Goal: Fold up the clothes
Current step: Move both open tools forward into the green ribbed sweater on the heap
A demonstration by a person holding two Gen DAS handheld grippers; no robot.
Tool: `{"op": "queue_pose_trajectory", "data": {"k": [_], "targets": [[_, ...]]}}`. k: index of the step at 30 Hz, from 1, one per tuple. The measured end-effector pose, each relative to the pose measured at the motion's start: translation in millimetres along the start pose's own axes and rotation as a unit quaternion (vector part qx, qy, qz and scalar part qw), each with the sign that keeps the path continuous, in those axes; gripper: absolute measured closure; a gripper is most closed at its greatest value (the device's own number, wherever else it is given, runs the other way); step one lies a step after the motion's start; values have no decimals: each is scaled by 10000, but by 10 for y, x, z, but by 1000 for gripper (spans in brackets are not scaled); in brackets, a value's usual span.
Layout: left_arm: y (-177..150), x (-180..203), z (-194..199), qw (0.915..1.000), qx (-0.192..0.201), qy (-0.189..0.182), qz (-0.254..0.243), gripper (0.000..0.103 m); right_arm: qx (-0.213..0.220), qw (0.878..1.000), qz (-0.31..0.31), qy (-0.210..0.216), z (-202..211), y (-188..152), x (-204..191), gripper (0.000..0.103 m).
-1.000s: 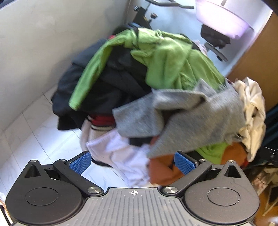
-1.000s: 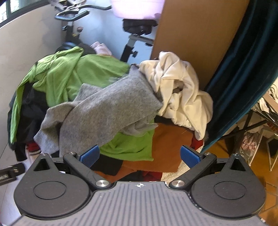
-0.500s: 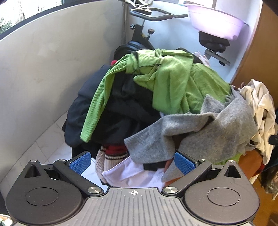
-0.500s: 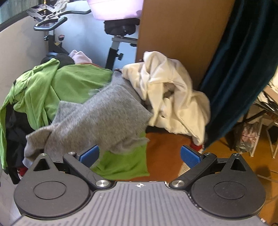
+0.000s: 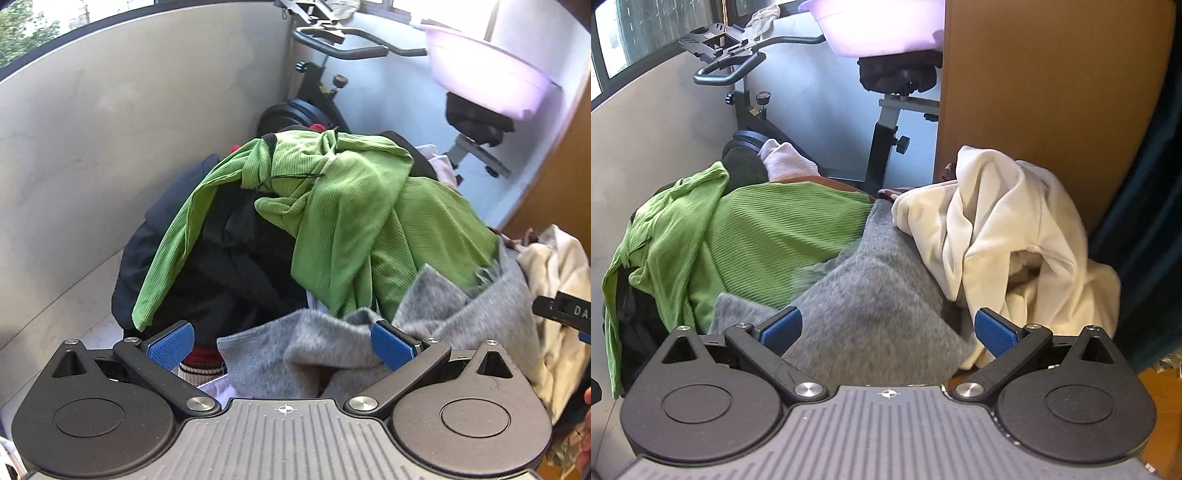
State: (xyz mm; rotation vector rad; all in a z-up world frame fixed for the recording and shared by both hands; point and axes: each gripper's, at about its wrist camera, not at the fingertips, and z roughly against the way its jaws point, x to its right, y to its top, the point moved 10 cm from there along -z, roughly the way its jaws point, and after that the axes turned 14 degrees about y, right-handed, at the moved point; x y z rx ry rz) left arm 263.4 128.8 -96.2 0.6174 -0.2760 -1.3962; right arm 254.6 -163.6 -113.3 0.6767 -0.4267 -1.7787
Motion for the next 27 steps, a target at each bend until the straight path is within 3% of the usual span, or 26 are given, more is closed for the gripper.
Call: {"op": "queue_pose_trajectory", "data": {"k": [9,18,27], "targets": [[98,187,-109,9999,-38,108,28,1,-208,9996,-20,173,-217,23,156,2],[359,358,-274,9983,412,4,-423,1,42,9985,174,513,-292,26,-27,2],[834,592,-599,9939,600,-495,-787,1,87,9998,84,140,-433,151,-145,2]]}}
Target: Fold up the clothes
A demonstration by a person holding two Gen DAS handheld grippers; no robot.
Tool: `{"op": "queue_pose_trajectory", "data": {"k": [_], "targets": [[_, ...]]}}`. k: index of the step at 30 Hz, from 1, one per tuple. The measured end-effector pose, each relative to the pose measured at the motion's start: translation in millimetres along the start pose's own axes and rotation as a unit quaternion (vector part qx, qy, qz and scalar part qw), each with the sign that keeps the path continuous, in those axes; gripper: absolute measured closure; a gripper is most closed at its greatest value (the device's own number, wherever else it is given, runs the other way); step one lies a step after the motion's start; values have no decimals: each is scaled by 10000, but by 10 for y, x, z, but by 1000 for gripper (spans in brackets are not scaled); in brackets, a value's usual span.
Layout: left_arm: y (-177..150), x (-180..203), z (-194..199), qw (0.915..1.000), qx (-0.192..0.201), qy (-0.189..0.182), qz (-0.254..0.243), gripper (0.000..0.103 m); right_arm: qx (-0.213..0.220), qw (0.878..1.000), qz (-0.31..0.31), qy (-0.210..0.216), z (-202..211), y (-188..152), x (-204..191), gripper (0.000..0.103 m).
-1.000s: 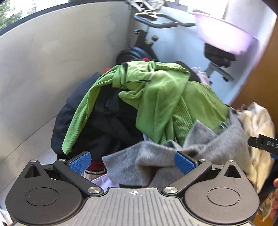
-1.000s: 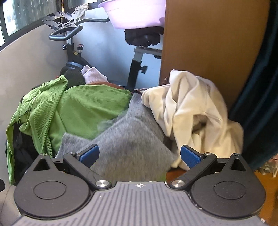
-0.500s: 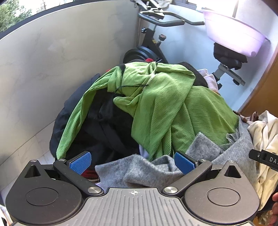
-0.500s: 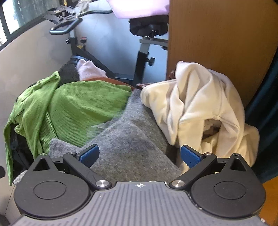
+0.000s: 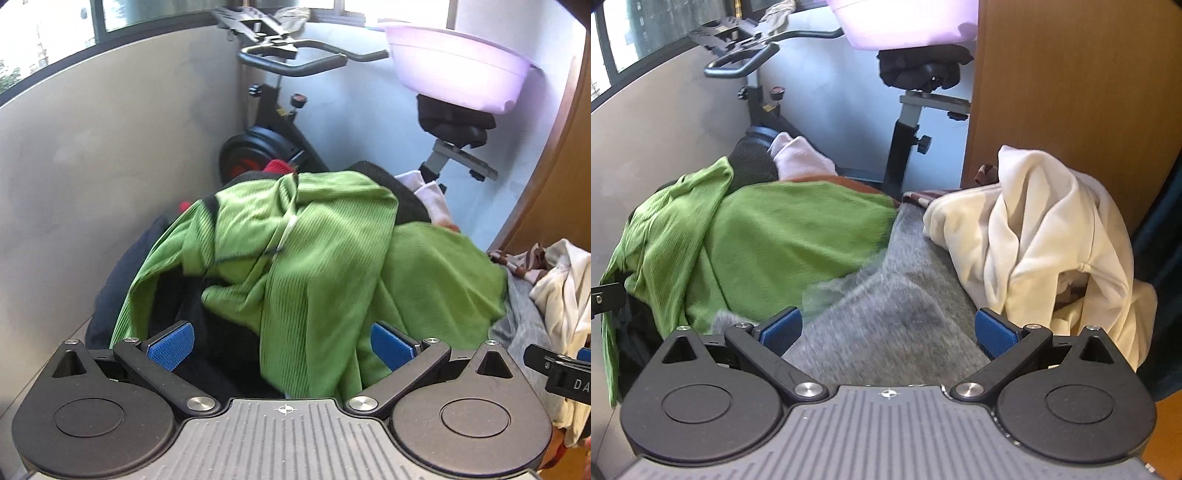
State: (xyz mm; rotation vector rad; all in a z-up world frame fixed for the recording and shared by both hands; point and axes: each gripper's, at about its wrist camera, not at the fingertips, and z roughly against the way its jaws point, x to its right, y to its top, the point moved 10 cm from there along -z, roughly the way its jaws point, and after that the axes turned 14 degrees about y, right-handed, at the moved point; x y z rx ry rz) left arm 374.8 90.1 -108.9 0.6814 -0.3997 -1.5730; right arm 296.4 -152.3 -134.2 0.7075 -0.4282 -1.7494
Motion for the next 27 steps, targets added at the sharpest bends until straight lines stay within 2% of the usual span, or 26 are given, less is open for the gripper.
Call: {"op": "queue_pose_trajectory", "data": {"k": [6,10,12,14,16,21,27], "targets": [[162,106,-450,9987,-67,-438,-251,1,73,9993,280,-249,-275,197,-202,1],[7,153,-904,9933,-757,-797,-351,1,-22,9959,667,-609,-555,233,-278,1],[-57,141,-1036,9903,-938,-979,-309,1,-234,9935,800,-769,-719,198,-286,1],[-95,136,-1121,9874,-1023,-1180,-255,1,-387,9910,917,-901,-863,161,-296,1],[-124,144,-1182,9850,-1107,-1307,-220,1,-337,9893,1009,-996,-931,146,-312,1],[-147,183,-1238,9832,-1152,-1388,-274,1,-309,9875,1065,-1117,-993,146,-319,0],[-136,197,-1336,9786,-1274,-1612,-74,1,-300,9881,1001,-1125,-1002,137,-317,0]]}}
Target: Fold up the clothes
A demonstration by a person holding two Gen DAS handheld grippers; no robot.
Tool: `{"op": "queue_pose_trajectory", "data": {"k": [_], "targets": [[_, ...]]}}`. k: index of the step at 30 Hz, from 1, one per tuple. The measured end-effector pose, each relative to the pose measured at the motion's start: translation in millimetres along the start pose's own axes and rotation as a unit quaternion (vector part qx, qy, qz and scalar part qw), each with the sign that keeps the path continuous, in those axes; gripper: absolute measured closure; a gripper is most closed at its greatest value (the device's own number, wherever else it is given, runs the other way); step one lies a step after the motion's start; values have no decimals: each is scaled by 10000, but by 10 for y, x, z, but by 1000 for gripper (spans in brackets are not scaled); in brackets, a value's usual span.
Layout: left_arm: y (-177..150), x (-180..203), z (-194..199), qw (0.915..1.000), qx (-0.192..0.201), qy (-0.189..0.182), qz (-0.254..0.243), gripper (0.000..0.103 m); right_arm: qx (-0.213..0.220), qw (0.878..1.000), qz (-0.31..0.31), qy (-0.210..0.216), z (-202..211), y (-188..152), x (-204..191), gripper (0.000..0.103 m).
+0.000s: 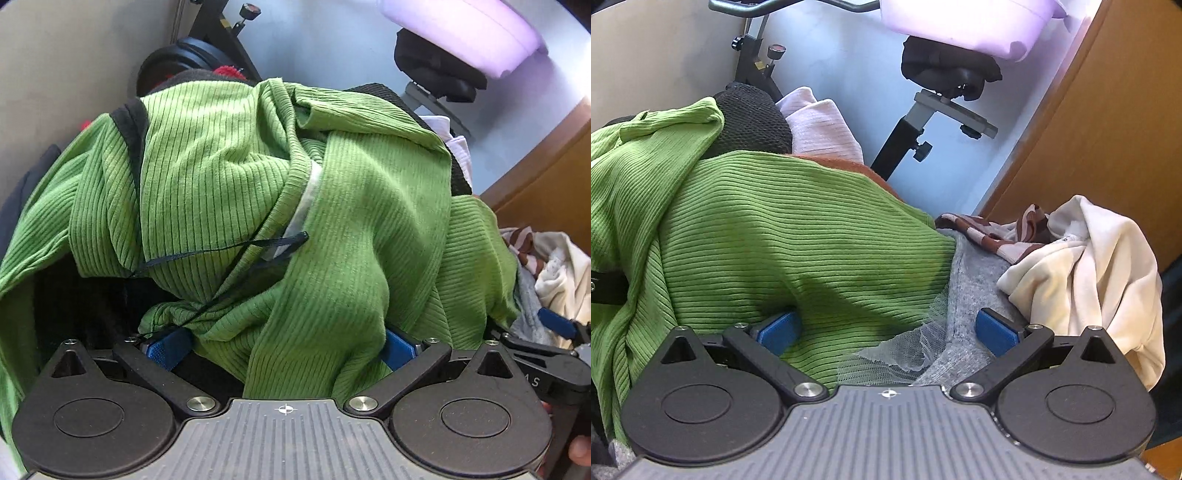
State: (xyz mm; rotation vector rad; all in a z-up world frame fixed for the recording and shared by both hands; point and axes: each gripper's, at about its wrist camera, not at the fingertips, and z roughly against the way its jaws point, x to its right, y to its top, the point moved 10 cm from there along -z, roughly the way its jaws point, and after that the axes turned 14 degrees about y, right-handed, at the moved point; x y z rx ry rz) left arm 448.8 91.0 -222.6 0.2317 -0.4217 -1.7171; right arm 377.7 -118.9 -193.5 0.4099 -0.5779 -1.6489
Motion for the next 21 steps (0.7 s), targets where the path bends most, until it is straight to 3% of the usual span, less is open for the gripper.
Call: {"op": "queue_pose_trajectory", "data": {"k": [9,16,21], "targets": [[50,32,-36,10000,11,5,82,1,120,9999,-114,16,-9,-38,8,0],[26,7,97,9998,67,91,-176,1,-109,9999,-94,-55,48,-16,0,0],[38,-136,473,9994,297,137,-72,1,-182,9996,-91,220,200,65,-74,0]]}}
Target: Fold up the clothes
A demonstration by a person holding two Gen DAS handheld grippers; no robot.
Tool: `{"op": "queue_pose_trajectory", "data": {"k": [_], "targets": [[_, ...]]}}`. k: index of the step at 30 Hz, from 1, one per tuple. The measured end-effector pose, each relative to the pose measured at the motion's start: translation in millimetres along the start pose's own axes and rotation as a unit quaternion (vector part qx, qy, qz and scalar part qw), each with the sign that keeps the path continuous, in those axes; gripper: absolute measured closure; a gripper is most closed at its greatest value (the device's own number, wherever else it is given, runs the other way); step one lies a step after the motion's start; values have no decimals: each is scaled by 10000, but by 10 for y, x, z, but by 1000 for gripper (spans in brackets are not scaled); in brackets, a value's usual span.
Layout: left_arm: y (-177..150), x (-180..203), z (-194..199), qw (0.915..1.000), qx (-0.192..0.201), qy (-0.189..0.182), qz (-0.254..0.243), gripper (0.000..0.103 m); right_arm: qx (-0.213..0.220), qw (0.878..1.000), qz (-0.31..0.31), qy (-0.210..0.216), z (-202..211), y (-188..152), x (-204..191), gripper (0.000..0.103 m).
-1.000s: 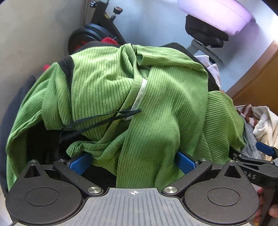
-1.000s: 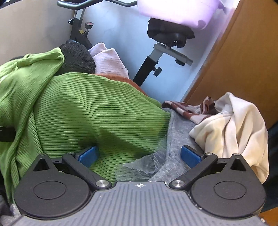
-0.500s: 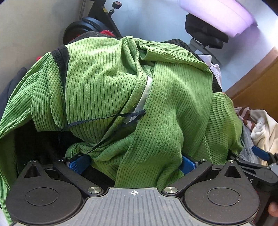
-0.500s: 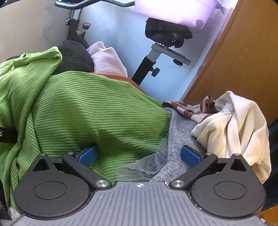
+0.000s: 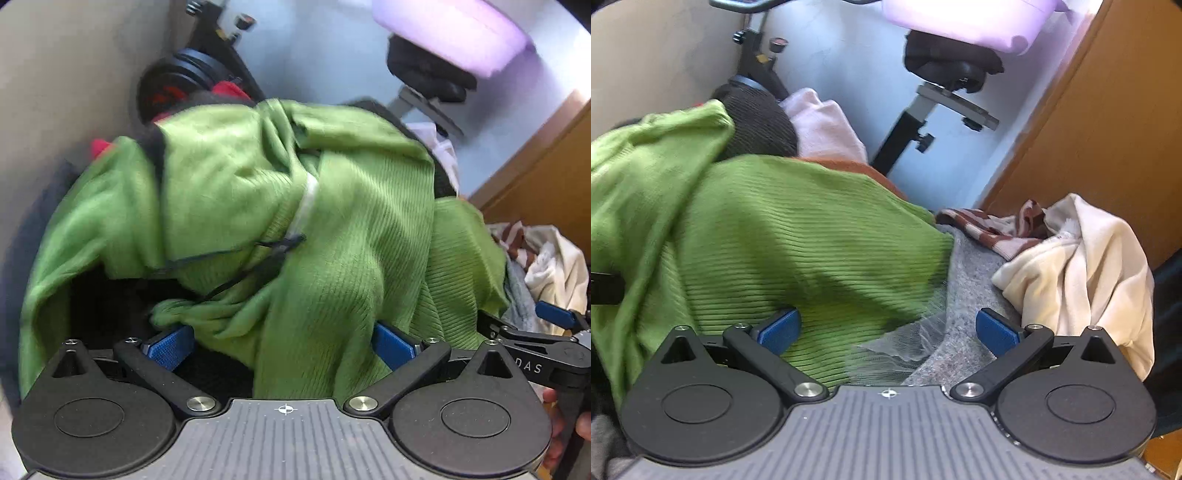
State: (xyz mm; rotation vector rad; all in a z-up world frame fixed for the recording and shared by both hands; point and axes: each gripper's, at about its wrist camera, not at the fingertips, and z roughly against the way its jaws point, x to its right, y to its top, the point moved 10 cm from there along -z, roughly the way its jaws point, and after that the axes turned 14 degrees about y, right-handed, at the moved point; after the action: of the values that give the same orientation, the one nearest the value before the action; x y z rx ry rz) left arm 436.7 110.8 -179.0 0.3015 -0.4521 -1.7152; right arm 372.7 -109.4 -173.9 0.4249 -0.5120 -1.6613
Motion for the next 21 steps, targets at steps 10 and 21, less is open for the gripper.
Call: {"op": "queue_pose_trajectory", "data": {"k": [10,21], "targets": [[241,-837,287,9940,690,647,555,1,336,9955,245,849,191,195,-520,1],[204,-1186,135,9939,559,725,611,1,424,9923,318,1121,89,355,-892,4]]}}
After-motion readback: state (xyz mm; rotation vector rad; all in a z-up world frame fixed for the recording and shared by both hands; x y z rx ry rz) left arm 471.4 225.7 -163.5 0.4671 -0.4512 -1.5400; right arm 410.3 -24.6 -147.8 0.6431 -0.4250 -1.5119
